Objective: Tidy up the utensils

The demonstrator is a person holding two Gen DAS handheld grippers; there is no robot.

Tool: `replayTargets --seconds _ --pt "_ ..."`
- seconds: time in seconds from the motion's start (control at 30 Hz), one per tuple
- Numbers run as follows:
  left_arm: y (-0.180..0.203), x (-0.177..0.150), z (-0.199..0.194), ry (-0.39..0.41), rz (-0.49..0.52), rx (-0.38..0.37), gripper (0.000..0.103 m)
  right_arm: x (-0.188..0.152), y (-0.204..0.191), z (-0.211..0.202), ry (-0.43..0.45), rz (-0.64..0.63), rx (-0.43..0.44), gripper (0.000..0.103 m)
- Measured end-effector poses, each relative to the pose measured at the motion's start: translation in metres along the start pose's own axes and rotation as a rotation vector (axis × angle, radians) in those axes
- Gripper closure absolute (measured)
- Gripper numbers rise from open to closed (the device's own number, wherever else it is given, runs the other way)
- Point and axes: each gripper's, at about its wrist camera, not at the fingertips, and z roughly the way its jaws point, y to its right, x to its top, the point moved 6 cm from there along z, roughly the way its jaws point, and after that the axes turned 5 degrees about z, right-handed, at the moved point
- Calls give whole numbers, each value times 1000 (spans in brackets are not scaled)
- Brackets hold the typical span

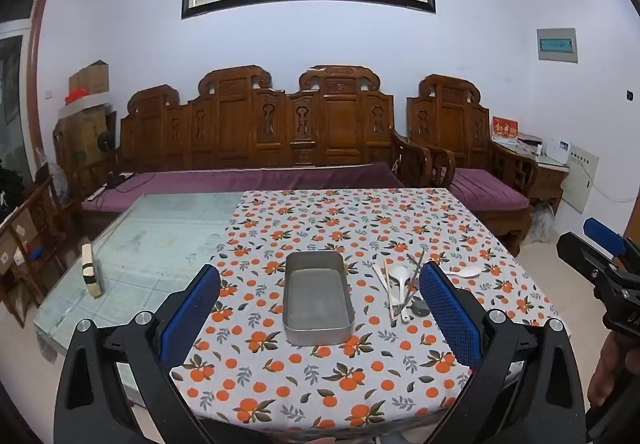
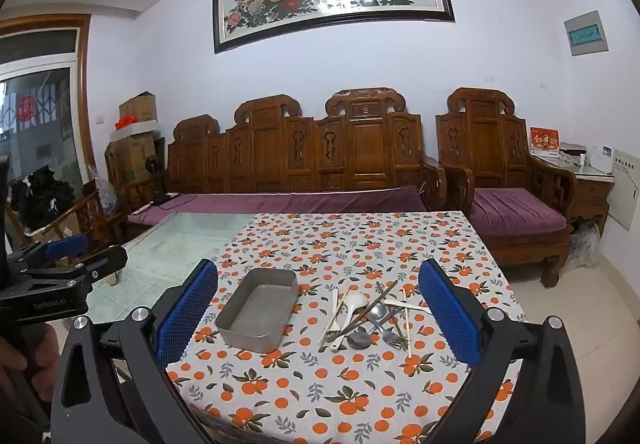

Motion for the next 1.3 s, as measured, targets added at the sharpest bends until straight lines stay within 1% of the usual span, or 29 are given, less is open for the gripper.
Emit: replayTargets --seconds 0.7,0.73,0.93,1.0,1.3 --pt "0 1 1 5 -8 -7 7 4 -1 -1 8 8 5 3" --pt "4 5 -3 5 -8 -7 7 4 -1 -1 8 8 5 3" --pt "8 10 -1 7 -6 -10 6 2 -3 -3 10 8 6 3" --pt "5 12 -9 11 -7 -12 7 3 -4 -3 10 8 5 3" --pt "2 15 -11 20 -2 -17 7 3 -3 -3 11 8 6 3"
